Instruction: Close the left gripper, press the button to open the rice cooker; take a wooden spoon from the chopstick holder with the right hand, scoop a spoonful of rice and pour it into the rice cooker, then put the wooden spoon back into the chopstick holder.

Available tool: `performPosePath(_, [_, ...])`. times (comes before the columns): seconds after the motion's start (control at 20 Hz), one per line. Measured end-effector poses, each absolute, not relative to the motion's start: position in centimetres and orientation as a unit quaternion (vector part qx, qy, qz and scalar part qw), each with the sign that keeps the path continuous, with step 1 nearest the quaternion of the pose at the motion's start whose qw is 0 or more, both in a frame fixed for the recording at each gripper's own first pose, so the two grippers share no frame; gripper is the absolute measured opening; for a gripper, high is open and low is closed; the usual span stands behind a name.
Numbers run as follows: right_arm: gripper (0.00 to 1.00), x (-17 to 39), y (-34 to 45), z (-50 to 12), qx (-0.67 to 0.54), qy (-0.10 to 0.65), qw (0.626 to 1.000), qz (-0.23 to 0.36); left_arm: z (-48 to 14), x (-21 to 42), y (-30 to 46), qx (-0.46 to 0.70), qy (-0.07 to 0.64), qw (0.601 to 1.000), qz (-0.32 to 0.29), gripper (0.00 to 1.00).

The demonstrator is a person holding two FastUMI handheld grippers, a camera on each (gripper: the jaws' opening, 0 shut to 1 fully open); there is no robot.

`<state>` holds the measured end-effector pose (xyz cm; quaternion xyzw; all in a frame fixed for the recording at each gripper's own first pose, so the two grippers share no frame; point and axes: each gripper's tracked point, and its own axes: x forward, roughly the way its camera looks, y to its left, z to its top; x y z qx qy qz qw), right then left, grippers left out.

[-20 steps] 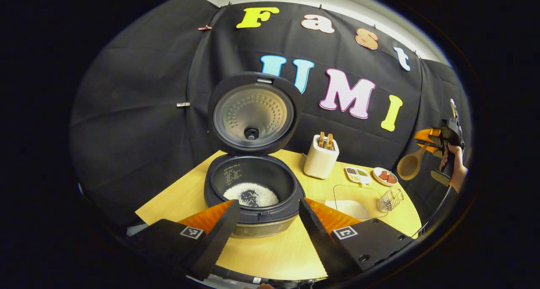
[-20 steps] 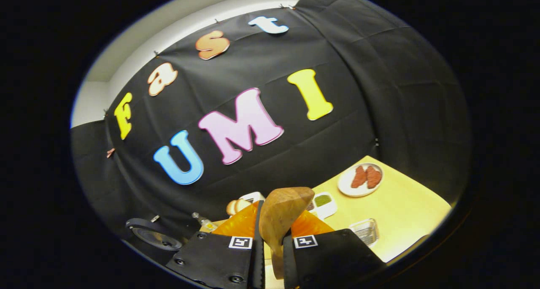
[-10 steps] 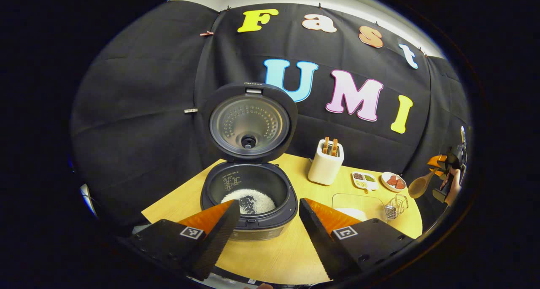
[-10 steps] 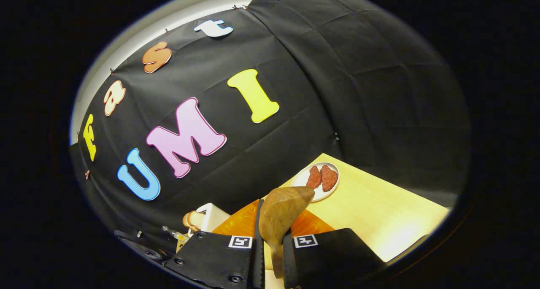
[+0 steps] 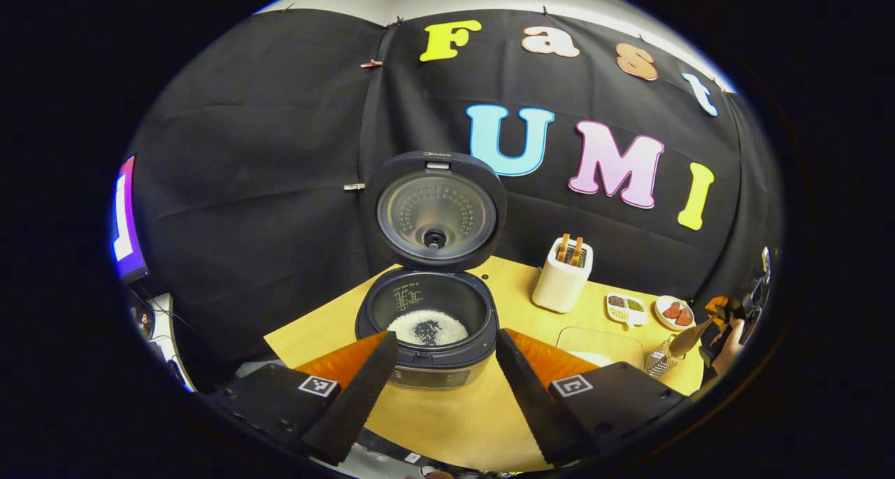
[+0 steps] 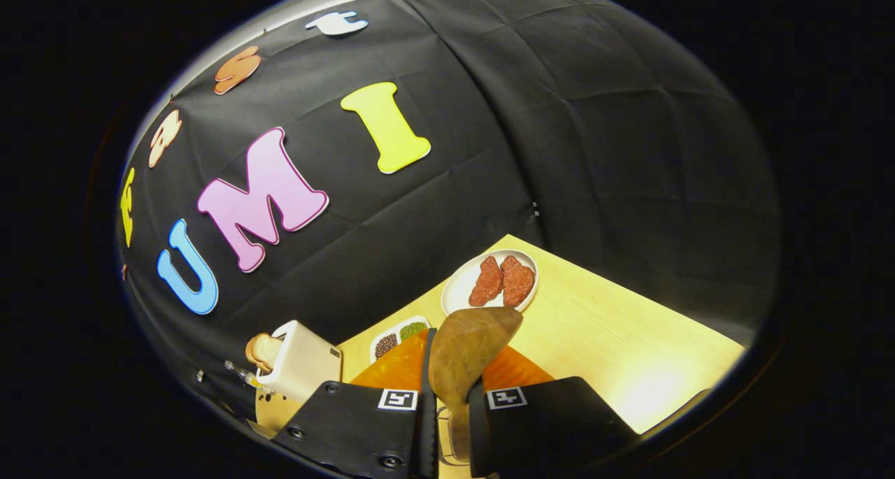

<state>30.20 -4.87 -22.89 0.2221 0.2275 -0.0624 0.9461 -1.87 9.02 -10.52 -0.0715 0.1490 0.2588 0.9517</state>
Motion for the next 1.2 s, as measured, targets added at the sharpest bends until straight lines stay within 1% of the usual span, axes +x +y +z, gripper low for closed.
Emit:
performPosePath(0.2, [0.21, 30.1, -3.8, -25.4, 0.207, 0.245, 0.946, -0.051, -9.4, -2.3, 9.2, -0.081, 0.138, 0.944, 0.288, 0.95])
performPosePath(0.35, [0.22, 29.8, -4.0, -26.9, 0.221, 0.255, 0.939, -0.06, -7.5, -2.8, 10.0, -0.09, 0.118, 0.938, 0.314, 0.95])
performPosePath(0.5, [0.23, 29.3, -3.4, -29.1, 0.239, 0.28, 0.928, -0.053, -4.3, -3.0, 11.1, -0.093, 0.077, 0.934, 0.335, 0.95])
performPosePath(0.55, [0.25, 29.2, -3.6, -28.9, 0.24, 0.279, 0.928, -0.053, -3.0, -2.7, 11.6, -0.086, 0.063, 0.935, 0.338, 0.95])
performPosePath(0.6, [0.25, 28.9, -3.7, -28.6, 0.24, 0.279, 0.928, -0.053, -1.9, -2.4, 12.2, -0.073, 0.053, 0.937, 0.338, 0.95])
performPosePath(0.65, [0.24, 28.5, -3.6, -28.0, 0.242, 0.275, 0.929, -0.05, -0.6, -2.1, 12.8, -0.058, 0.04, 0.939, 0.335, 0.95])
performPosePath(0.7, [0.18, 28.2, -3.6, -27.5, 0.238, 0.273, 0.931, -0.049, 0.8, -1.6, 13.5, -0.041, 0.027, 0.942, 0.333, 0.95])
performPosePath(0.75, [0.42, 27.5, -3.6, -27.2, 0.233, 0.272, 0.932, -0.047, 2.1, -0.9, 14.3, -0.021, 0.015, 0.943, 0.331, 0.95])
performPosePath(0.8, [0.42, 26.9, -3.6, -26.6, 0.227, 0.272, 0.934, -0.042, 2.7, -0.3, 14.9, -0.004, 0.01, 0.945, 0.327, 0.95])
performPosePath(0.85, [0.47, 26.0, -3.6, -26.2, 0.217, 0.272, 0.937, -0.04, 3.2, 0.5, 15.4, 0.016, 0.011, 0.947, 0.321, 0.95])
performPosePath(0.95, [0.72, 24.3, -4.4, -24.9, 0.191, 0.266, 0.943, -0.05, 4.3, 1.9, 16.1, 0.047, 0.0, 0.952, 0.302, 0.95])
performPosePath(1.0, [0.91, 23.4, -4.7, -24.0, 0.184, 0.257, 0.947, -0.056, 5.1, 3.0, 16.0, 0.052, -0.013, 0.957, 0.284, 0.95])
performPosePath(1.05, [0.97, 22.3, -5.0, -23.2, 0.176, 0.252, 0.95, -0.064, 5.7, 4.0, 16.1, 0.054, -0.023, 0.962, 0.267, 0.95])
performPosePath(1.2, [0.98, 19.1, -5.4, -20.9, 0.161, 0.239, 0.954, -0.079, 6.4, 7.1, 17.8, 0.041, -0.048, 0.972, 0.227, 0.94])
